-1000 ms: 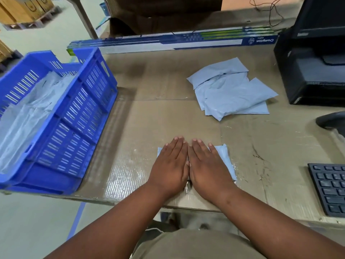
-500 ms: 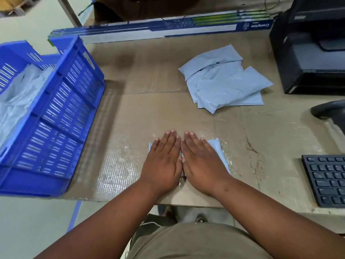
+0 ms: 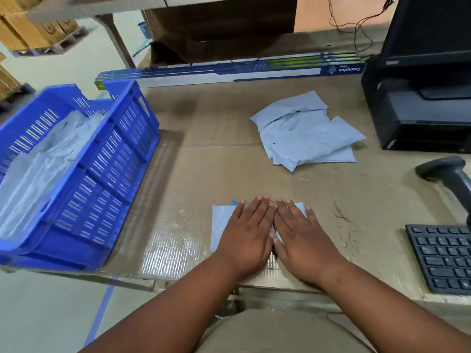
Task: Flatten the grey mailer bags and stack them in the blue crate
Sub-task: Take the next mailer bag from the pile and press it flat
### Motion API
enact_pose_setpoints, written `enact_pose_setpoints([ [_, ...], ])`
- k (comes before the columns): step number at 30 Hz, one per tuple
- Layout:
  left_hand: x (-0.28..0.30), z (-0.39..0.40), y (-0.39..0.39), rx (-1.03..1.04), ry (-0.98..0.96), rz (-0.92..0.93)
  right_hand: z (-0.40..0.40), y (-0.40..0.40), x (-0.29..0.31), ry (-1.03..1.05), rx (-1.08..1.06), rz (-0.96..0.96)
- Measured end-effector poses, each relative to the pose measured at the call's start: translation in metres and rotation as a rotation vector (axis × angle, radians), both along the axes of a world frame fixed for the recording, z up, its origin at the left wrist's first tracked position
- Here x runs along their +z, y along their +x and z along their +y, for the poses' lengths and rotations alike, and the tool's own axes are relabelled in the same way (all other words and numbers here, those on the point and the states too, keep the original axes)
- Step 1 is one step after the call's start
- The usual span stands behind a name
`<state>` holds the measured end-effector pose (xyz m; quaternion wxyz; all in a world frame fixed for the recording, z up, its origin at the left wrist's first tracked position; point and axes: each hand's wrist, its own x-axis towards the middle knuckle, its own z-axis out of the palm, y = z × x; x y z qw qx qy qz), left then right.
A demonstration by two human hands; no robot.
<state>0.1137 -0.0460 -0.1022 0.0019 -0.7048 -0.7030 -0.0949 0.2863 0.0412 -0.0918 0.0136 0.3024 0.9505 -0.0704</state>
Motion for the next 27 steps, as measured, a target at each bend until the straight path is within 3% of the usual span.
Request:
enact_pose_setpoints([
  [15,-0.004,0.028,-0.016,0.007,-0.03,0.009,0.024,-0.014,-0.002,0.006,-0.039,0.032],
  [27,0.036,-0.001,-0.011,0.04,-0.104,0.078,0.019,0.014,0.011,-0.023,-0.05,0.046],
])
